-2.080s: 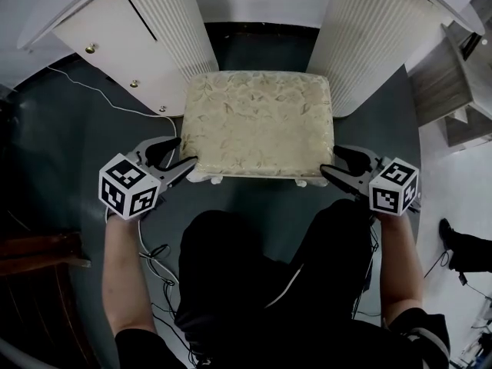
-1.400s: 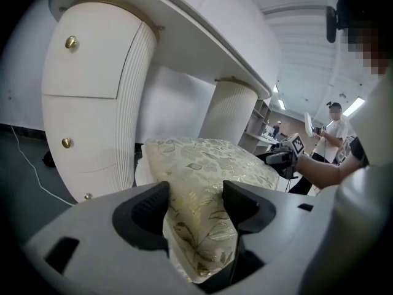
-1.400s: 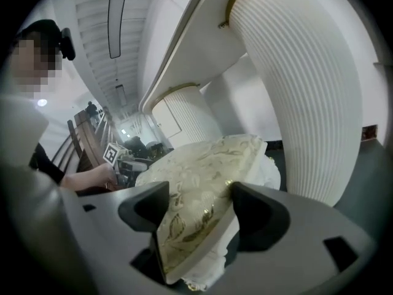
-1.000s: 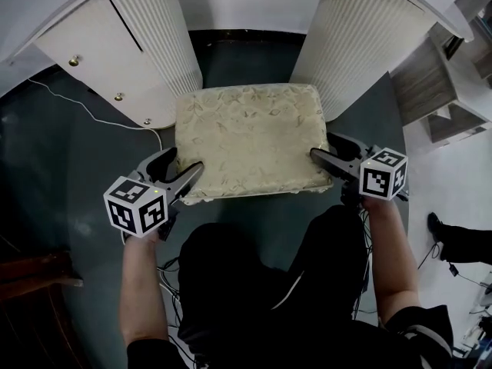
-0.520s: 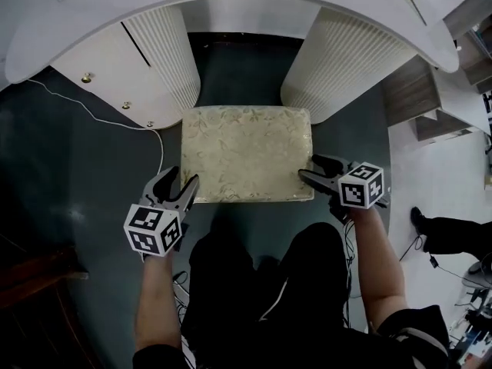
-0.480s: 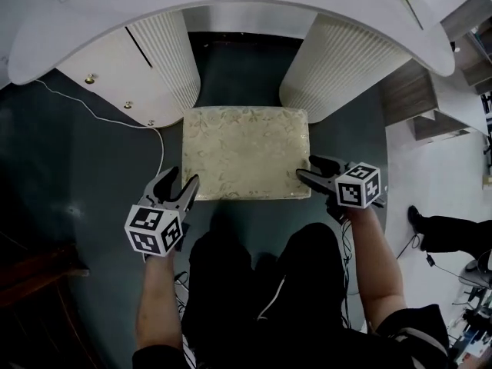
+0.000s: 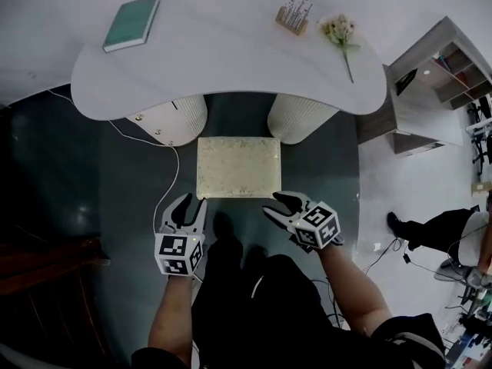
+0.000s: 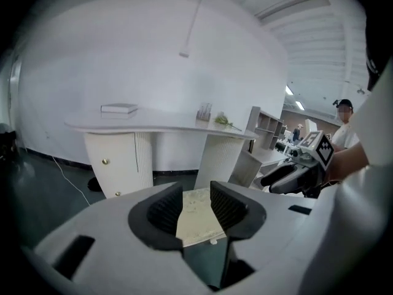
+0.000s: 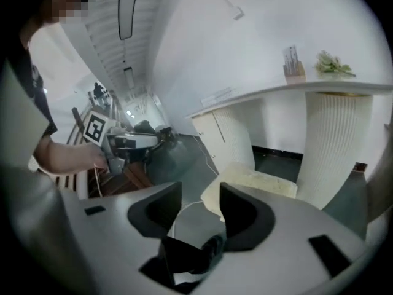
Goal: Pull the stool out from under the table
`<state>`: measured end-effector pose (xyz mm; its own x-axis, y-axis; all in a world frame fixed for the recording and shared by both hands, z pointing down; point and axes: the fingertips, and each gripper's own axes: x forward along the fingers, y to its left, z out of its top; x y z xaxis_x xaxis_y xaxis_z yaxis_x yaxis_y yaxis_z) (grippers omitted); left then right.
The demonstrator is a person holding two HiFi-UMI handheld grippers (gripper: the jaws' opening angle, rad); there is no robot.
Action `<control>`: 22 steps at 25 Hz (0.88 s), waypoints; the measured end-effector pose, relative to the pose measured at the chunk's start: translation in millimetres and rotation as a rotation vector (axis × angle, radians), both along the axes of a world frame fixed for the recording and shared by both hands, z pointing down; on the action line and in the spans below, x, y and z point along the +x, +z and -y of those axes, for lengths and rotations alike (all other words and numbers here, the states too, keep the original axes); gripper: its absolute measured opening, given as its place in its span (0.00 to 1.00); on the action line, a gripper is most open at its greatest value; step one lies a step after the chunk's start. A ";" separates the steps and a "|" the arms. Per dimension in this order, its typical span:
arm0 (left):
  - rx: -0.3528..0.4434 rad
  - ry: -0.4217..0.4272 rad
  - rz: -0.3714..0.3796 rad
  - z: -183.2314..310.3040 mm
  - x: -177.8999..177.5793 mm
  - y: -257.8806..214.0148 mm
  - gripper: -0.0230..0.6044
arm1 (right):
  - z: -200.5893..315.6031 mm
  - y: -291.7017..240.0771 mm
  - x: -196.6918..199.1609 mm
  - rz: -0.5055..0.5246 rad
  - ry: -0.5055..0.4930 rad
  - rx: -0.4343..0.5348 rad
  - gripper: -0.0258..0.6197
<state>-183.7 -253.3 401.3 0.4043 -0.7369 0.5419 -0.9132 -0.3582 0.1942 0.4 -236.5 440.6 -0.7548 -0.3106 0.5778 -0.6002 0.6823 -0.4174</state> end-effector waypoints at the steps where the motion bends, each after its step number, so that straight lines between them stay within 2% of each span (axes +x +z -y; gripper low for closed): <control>1: 0.004 0.004 0.004 -3.1 5.8 -22.6 0.25 | -10.0 -25.9 -1.7 0.037 -0.001 0.000 0.33; 5: 0.010 0.046 -0.050 -20.7 34.3 -91.5 0.24 | -47.7 -106.4 -6.7 0.194 0.025 -0.010 0.26; 8: 0.089 0.133 -0.089 -26.8 59.8 -161.5 0.24 | -64.9 -160.5 -6.8 0.275 0.064 0.007 0.23; 10: 0.115 0.152 -0.110 -37.6 85.1 -214.0 0.22 | -82.5 -203.9 11.7 0.290 0.066 0.011 0.22; 12: 0.116 0.155 -0.101 -51.4 103.9 -246.8 0.15 | -101.0 -239.0 30.5 0.310 0.079 0.000 0.21; 17: 0.129 0.202 -0.044 -66.4 125.3 -284.3 0.10 | -128.2 -276.1 59.3 0.319 0.112 0.020 0.19; 22: 0.220 0.183 -0.003 -55.3 127.2 -330.0 0.07 | -136.2 -303.4 71.5 0.285 0.158 0.064 0.17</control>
